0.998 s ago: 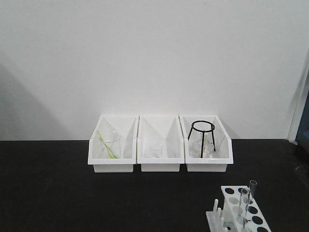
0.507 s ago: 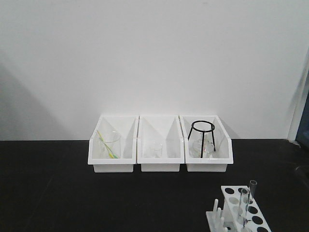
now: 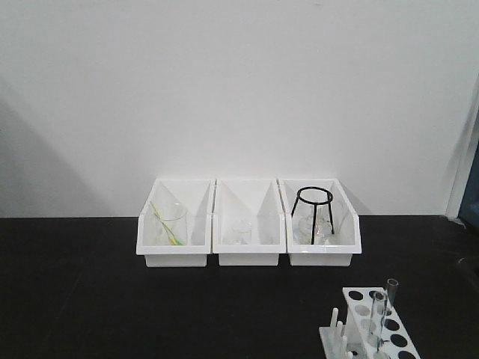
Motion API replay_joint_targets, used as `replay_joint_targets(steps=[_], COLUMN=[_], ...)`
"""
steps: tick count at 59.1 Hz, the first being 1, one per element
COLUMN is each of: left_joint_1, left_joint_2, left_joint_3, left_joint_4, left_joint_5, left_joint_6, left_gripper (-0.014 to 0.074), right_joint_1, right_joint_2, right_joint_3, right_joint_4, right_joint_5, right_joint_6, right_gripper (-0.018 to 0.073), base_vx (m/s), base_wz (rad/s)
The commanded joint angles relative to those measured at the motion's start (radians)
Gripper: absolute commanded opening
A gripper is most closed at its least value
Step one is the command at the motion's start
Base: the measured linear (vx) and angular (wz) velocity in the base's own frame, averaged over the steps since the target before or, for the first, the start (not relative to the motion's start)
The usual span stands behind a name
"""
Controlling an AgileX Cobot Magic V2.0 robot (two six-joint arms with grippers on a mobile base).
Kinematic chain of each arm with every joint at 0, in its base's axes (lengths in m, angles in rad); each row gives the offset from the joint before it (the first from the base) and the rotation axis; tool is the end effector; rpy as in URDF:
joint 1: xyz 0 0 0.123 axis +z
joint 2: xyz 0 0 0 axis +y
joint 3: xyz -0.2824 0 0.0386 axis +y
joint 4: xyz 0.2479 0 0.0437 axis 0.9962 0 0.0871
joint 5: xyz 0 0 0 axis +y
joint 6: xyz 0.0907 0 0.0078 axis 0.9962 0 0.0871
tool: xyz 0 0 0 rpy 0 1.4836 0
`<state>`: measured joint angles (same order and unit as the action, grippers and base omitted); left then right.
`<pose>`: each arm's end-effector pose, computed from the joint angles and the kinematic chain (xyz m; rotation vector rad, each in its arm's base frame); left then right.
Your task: Flip and reinsert test tube from rack
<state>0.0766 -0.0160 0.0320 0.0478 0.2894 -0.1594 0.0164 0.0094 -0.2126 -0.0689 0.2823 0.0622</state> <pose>0.0542 0.0054 0.1770 -0.1796 1.7797 -0.0144 0.0430 -0.0010 0.2577 -0.0008 1.5621 -0.0052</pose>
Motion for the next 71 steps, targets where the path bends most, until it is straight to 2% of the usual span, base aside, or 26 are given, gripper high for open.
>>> replay_joint_targets(steps=[1, 15, 29, 71], left_joint_1=[-0.007, -0.007, -0.007, -0.007], left_joint_2=[-0.01, -0.01, -0.011, -0.011], left_joint_3=[0.0, 0.0, 0.0, 0.0], left_joint_4=[-0.004, -0.004, -0.004, -0.004], left_joint_5=[-0.088, -0.087, -0.087, -0.087], left_joint_6=[0.0, 0.0, 0.0, 0.0], left_gripper=[-0.0006, -0.0006, -0.0006, -0.0006], right_joint_1=[0.0, 0.114, 0.05, 0.051], right_joint_2=[-0.035, -0.031, -0.031, -0.031], right_joint_3=[0.073, 0.223, 0.244, 0.244], right_joint_4=[0.016, -0.056, -0.019, -0.021], right_joint_5=[-0.164, -0.272, -0.311, -0.308], right_joint_6=[-0.01, -0.018, -0.013, -0.013], right_gripper=[-0.0012, -0.0012, -0.0012, -0.0012], base_vx=[0.0, 0.0, 0.0, 0.0], base_wz=[0.0, 0.0, 0.0, 0.0])
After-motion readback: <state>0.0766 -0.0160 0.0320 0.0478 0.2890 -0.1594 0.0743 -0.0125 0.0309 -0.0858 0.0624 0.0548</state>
